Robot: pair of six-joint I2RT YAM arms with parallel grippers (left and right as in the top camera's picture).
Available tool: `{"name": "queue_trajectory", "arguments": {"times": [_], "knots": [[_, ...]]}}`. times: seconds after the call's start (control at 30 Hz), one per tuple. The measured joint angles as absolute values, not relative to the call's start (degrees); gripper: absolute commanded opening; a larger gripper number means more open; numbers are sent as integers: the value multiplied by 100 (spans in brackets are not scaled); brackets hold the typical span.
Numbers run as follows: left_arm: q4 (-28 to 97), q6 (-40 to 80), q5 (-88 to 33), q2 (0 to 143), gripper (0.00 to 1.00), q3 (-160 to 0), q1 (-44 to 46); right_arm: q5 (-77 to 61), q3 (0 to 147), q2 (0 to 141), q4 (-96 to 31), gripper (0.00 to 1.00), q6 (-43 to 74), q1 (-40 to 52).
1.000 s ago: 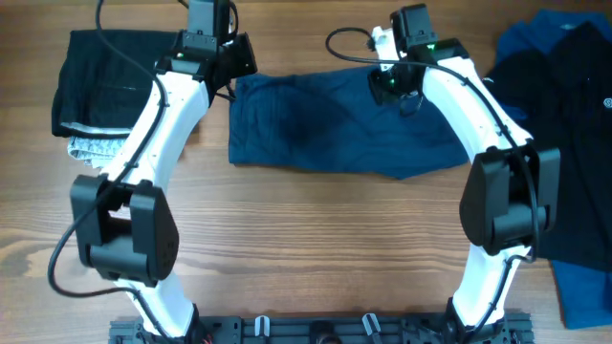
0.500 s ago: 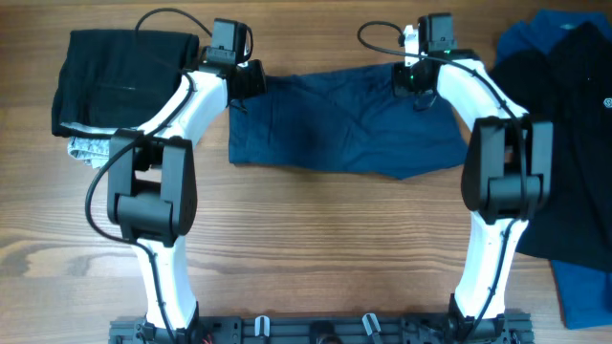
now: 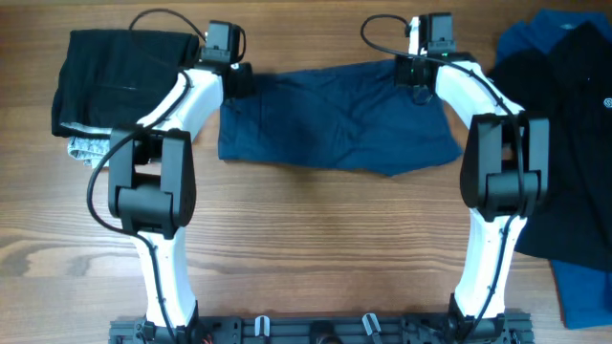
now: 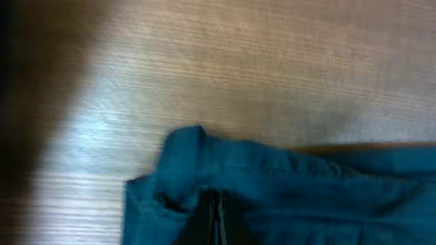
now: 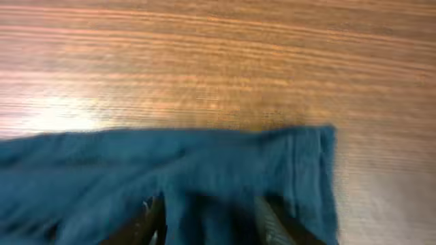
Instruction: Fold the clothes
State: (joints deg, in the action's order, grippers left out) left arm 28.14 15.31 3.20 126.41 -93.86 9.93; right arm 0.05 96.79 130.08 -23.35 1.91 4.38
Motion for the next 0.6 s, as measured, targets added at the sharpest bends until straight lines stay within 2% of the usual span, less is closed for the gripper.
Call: {"name": "queue_trajectory", "arguments": {"times": [0.03,0.1,0.2,0.3,0.4,0.6], "knots": [[2921,1520,309,12431,4,-9535,967,-86,9679,12654,-2735,34,220,438],[3063,1514,51,12049,4,-9614,972,-381,9699,12033,-3435,5,298,425],[3424,1522,-480,11448,4,-9747,1100,-1050,9730,11161,-4755,4,322,416],[3736,1601,-915,11345,4,-9861,1420,-1848,9732,10932,-5542,4,244,432],[3774,1647,-1264,11747,4,-9859,1688,-2196,9188,10965,-5627,4,10,510],[3752,1669,-1623,12672,5,-9835,2082,-2773,7651,11028,-4447,4,-167,770]]}}
